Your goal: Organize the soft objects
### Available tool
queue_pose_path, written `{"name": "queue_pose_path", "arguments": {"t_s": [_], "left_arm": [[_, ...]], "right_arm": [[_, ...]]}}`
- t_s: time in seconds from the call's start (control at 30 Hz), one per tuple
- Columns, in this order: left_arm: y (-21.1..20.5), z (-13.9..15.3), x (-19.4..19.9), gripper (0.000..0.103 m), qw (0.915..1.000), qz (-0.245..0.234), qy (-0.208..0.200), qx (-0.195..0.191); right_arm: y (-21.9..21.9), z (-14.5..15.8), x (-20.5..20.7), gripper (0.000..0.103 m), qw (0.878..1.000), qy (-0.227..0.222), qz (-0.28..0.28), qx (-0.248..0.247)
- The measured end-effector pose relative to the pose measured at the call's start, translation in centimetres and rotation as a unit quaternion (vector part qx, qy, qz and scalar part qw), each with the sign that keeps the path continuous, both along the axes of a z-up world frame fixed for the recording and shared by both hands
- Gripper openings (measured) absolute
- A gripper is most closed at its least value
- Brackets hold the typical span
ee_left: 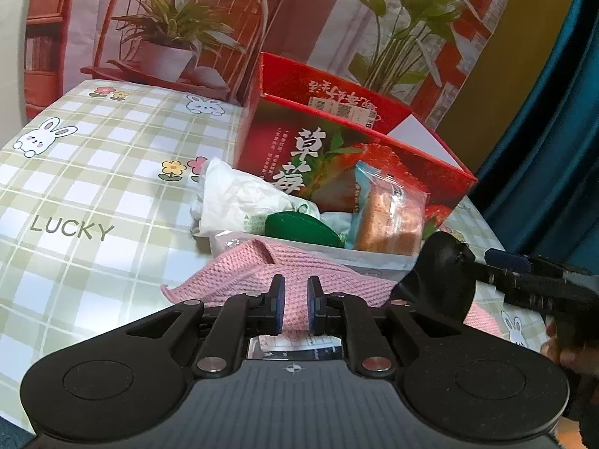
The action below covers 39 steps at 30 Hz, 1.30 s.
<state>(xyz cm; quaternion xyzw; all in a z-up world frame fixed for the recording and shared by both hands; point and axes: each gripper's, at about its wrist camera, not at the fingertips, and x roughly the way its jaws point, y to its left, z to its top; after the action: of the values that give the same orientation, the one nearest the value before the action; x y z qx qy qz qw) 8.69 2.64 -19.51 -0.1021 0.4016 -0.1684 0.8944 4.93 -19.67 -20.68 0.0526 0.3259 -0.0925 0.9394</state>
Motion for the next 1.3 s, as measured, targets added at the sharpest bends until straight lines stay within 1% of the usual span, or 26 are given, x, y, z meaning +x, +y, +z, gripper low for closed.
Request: {"name": "queue_pose_path", "arguments": {"t_s": [0.03,0.07,0.13,0.17,0.27,0.33,0.37,0.43,0.5,0.57,0.63,0.73,0.9,0.93,0.97,1.0,1.03,1.07,1.13,1.2,1.23,1.27,1.3], "left_arm": [[0.0,0.0,-0.1,0.017,1.0000,-0.001,-0.001,0.000],[-0.1,0.1,-0.2,0.020,1.0000,-0.002,-0.001,0.000],[-0.1,0.1,-0.4,0.023,1.0000,-0.005,-0.002,-0.001],[-0.1,0.0,-0.4,0.023,1.0000,-0.006,-0.001,-0.001],[-0.1,-0.1,-0.4,0.023,0.9999,-0.010,0.001,-0.002],[0.0,-0.3,-0.4,0.023,0.9999,-0.010,0.004,-0.004],[0.0,-0.4,-0.3,0.023,0.9999,-0.009,0.006,-0.005],[0.1,-0.6,-0.2,0.023,0.9999,-0.009,0.011,-0.007],[0.2,-0.9,-0.1,0.023,0.9998,-0.009,0.016,-0.010],[0.2,-1.2,0.0,0.023,0.9996,-0.011,0.022,-0.014],[0.1,-1.6,0.2,0.023,0.9993,-0.015,0.030,-0.018],[-0.3,-2.2,0.5,0.023,0.9987,-0.022,0.042,-0.017],[-1.3,-3.4,1.8,0.024,0.9975,-0.030,0.063,-0.014],[-1.5,-3.6,2.0,0.029,0.9973,-0.032,0.064,-0.016],[-1.7,-3.6,2.3,0.036,0.9973,-0.035,0.062,-0.016],[-2.1,-3.7,2.5,0.040,0.9973,-0.039,0.060,-0.016],[-2.5,-3.7,2.8,0.047,0.9972,-0.045,0.058,-0.014],[-2.9,-3.8,3.0,0.051,0.9970,-0.050,0.058,-0.012],[-3.6,-4.1,3.3,0.051,0.9962,-0.061,0.061,-0.013],[-4.2,-4.3,3.2,0.047,0.9957,-0.069,0.061,-0.009],[-4.4,-4.3,3.1,0.034,0.9956,-0.074,0.058,-0.002],[-4.6,-4.3,3.0,0.027,0.9953,-0.079,0.055,0.009],[-4.6,-4.3,2.8,0.026,0.9954,-0.080,0.049,0.015]], "right_arm": [[0.8,0.1,-0.1,0.070,1.000,0.003,0.017,-0.010],[1.7,0.0,-0.2,0.074,0.999,0.009,0.036,-0.023],[3.6,-0.4,-0.1,0.077,0.996,0.022,0.072,-0.051],[4.5,-0.8,0.1,0.083,0.993,0.031,0.092,-0.065],[7.4,-2.4,1.1,0.085,0.980,0.068,0.146,-0.121],[8.6,-3.5,1.9,0.085,0.973,0.082,0.159,-0.145],[9.0,-3.9,2.4,0.085,0.972,0.083,0.159,-0.151],[9.0,-4.0,3.4,0.085,0.976,0.077,0.147,-0.138],[8.4,-4.0,4.5,0.084,0.984,0.071,0.122,-0.105],[7.2,-4.3,5.1,0.080,0.991,0.067,0.095,-0.069],[5.9,-4.7,5.6,0.079,0.995,0.063,0.061,-0.036],[4.5,-5.2,5.8,0.080,0.998,0.055,0.022,0.018],[4.1,-5.3,5.4,0.080,0.998,0.044,0.010,0.037],[4.1,-5.4,5.2,0.080,0.998,0.042,0.009,0.039],[4.0,-5.4,5.1,0.080,0.998,0.040,0.008,0.041],[4.0,-5.4,5.1,0.080,0.998,0.038,0.008,0.043],[3.9,-5.5,5.0,0.080,0.998,0.037,0.007,0.046],[3.8,-5.6,5.0,0.080,0.998,0.035,0.006,0.050],[3.7,-5.6,4.7,0.080,0.998,0.031,0.005,0.055],[3.5,-5.4,4.2,0.080,0.998,0.026,0.003,0.063],[3.4,-5.3,4.0,0.080,0.997,0.022,0.002,0.068],[3.3,-5.2,3.8,0.080,0.997,0.018,0.002,0.069],[3.2,-5.0,3.5,0.079,0.998,0.014,0.002,0.066]]}}
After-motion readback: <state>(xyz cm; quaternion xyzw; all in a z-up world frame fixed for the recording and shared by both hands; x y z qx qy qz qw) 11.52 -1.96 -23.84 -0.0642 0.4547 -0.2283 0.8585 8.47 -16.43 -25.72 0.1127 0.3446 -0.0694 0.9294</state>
